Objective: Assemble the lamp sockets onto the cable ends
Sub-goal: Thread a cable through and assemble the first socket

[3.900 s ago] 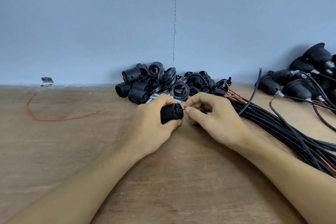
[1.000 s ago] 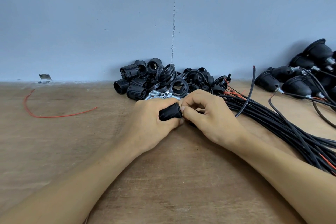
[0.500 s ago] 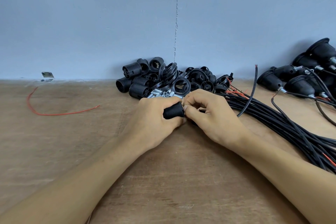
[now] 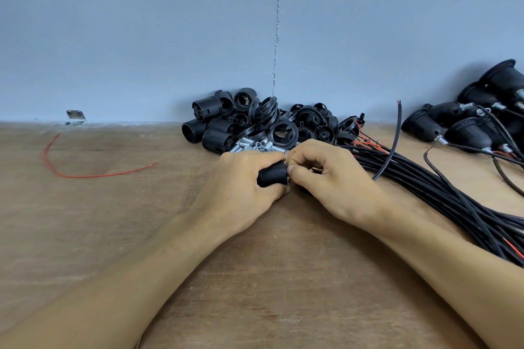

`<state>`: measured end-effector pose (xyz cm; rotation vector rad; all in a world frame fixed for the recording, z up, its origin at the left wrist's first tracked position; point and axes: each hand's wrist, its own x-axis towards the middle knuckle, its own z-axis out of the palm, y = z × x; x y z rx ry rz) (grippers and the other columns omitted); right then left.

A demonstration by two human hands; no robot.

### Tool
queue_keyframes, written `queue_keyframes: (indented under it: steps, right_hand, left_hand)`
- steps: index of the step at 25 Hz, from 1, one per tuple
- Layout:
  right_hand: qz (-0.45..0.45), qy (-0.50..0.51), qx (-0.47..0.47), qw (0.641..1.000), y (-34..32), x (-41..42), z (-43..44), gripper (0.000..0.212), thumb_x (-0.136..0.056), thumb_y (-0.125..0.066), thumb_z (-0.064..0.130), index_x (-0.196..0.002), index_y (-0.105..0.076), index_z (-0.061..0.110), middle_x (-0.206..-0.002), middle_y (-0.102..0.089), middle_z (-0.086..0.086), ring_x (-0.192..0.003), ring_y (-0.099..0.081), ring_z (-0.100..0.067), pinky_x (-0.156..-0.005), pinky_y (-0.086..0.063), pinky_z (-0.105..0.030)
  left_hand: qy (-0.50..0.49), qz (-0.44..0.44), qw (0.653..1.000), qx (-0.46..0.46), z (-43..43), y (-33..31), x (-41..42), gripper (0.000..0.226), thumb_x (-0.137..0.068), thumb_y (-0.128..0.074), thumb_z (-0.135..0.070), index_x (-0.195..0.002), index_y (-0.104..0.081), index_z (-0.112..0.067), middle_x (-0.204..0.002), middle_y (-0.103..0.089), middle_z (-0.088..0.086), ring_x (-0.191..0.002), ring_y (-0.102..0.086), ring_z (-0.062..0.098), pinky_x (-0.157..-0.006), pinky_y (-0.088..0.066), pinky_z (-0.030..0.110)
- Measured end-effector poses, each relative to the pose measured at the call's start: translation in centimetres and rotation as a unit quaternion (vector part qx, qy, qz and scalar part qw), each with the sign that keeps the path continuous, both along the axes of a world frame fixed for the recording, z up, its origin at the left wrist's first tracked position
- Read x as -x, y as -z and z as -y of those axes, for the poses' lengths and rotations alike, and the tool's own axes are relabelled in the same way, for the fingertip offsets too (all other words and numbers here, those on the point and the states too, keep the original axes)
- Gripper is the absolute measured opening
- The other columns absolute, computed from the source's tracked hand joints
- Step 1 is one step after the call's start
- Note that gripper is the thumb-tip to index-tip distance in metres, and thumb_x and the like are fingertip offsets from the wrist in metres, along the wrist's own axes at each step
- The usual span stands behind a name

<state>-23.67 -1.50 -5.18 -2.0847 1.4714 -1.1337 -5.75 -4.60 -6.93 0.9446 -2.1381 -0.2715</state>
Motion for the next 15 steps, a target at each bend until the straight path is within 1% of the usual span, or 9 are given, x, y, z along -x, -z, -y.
queue_keyframes:
  steps: [2,4,7,9,12,13,15]
  right_hand:
    - [-0.001,0.008,0.000,1.000,0.07,-0.12,0.01,0.015,-0.087,-0.064,0.006,-0.073,-0.063,0.011,-0.087,-0.066,-0.002,-0.085,-0.060,-0.017,-0.081,-0.047,-0.035]
    - [0.011,0.018,-0.012,1.000,0.19,-0.13,0.03,0.015,-0.087,-0.065,0.009,-0.072,-0.064,0.013,-0.085,-0.067,0.000,-0.084,-0.062,-0.017,-0.082,-0.048,-0.038]
    - [0.061,0.025,-0.038,0.997,0.31,0.15,0.09,0.011,-0.089,-0.067,0.013,-0.078,-0.069,0.015,-0.086,-0.071,0.000,-0.085,-0.067,-0.020,-0.086,-0.052,-0.041]
    - [0.081,0.031,-0.044,0.995,0.37,0.20,0.06,0.008,-0.089,-0.069,0.015,-0.082,-0.072,0.015,-0.080,-0.073,0.000,-0.079,-0.070,-0.018,-0.084,-0.055,-0.037]
    - [0.091,0.045,-0.027,0.994,0.37,0.09,-0.04,0.005,-0.087,-0.074,0.015,-0.083,-0.075,0.017,-0.077,-0.072,0.003,-0.071,-0.067,-0.013,-0.073,-0.053,-0.026]
    - [0.089,0.049,-0.019,0.995,0.38,0.06,-0.05,0.005,-0.086,-0.075,0.014,-0.082,-0.076,0.018,-0.078,-0.071,0.003,-0.070,-0.066,-0.012,-0.071,-0.051,-0.024]
    - [0.082,0.054,-0.005,0.995,0.42,0.10,-0.03,0.008,-0.084,-0.076,0.013,-0.082,-0.077,0.020,-0.079,-0.070,0.002,-0.071,-0.065,-0.011,-0.072,-0.051,-0.025]
  left_hand:
    - [-0.004,0.006,1.000,0.007,-0.08,0.00,-0.01,0.011,-0.079,-0.078,-0.032,-0.088,-0.071,-0.029,-0.067,-0.060,-0.012,-0.072,-0.057,0.009,-0.059,-0.037,0.019]
    - [-0.007,-0.008,1.000,0.000,-0.08,0.06,0.01,0.012,-0.079,-0.079,-0.032,-0.089,-0.072,-0.031,-0.068,-0.063,-0.012,-0.073,-0.059,0.010,-0.060,-0.040,0.018]
    - [-0.007,-0.041,0.999,-0.023,0.12,0.18,0.01,0.012,-0.080,-0.081,-0.030,-0.088,-0.073,-0.029,-0.070,-0.065,-0.012,-0.073,-0.061,0.010,-0.059,-0.042,0.018]
    - [-0.012,-0.038,0.999,-0.019,0.21,0.25,-0.03,0.012,-0.080,-0.082,-0.030,-0.086,-0.071,-0.030,-0.070,-0.064,-0.012,-0.073,-0.061,0.010,-0.059,-0.040,0.015]
    - [-0.028,-0.035,0.999,-0.010,0.26,0.19,-0.10,0.016,-0.077,-0.082,-0.029,-0.080,-0.067,-0.029,-0.069,-0.061,-0.013,-0.071,-0.059,0.008,-0.058,-0.037,0.014]
    - [-0.030,-0.037,0.999,-0.011,0.26,0.17,-0.11,0.017,-0.077,-0.082,-0.028,-0.079,-0.066,-0.029,-0.069,-0.061,-0.013,-0.071,-0.058,0.008,-0.058,-0.036,0.013]
    - [-0.030,-0.039,0.999,-0.015,0.28,0.15,-0.12,0.018,-0.077,-0.082,-0.027,-0.078,-0.065,-0.029,-0.067,-0.059,-0.013,-0.069,-0.057,0.007,-0.057,-0.035,0.012]
